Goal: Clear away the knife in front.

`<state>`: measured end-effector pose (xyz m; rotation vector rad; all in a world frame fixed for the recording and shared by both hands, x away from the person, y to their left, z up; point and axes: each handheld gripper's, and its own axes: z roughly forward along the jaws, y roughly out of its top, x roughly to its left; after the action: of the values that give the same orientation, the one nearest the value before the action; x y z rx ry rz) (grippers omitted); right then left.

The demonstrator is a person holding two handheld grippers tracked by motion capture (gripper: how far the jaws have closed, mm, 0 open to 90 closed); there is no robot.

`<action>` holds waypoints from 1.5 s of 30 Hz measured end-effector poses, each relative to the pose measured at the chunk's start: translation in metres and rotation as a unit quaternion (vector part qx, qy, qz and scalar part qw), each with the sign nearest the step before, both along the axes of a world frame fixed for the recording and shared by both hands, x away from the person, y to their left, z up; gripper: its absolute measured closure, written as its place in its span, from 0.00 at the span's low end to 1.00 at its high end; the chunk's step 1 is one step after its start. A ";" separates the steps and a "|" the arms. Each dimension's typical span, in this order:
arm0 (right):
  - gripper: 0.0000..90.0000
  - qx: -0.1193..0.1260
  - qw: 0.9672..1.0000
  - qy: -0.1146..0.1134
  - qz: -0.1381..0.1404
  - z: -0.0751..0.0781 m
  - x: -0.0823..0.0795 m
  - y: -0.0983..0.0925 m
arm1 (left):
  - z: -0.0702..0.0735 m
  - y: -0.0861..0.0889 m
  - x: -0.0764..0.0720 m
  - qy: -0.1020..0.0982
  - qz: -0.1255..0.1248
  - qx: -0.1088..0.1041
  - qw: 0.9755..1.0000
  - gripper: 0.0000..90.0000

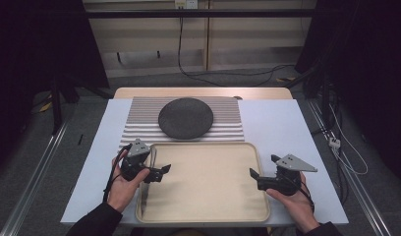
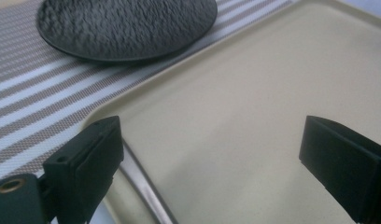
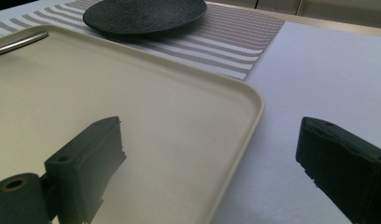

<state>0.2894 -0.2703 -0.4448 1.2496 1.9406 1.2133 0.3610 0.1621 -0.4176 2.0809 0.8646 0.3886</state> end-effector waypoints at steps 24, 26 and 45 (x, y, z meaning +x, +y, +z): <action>0.08 0.001 1.000 0.001 -0.014 0.000 -0.003 -0.004 | 0.003 0.041 -0.026 -0.031 0.032 -0.006 0.999 0.07; 0.08 0.001 1.000 0.001 -0.014 0.000 -0.003 -0.004 | 0.002 0.043 -0.029 -0.032 0.035 -0.008 0.999 0.07; 0.08 0.002 1.000 0.000 -0.018 0.000 -0.003 -0.006 | -0.012 0.069 -0.042 -0.020 0.079 -0.023 0.996 0.07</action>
<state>0.2860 -0.2763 -0.4447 1.2814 1.9082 1.1999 0.3186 0.2312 -0.4296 1.9631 1.0091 0.4883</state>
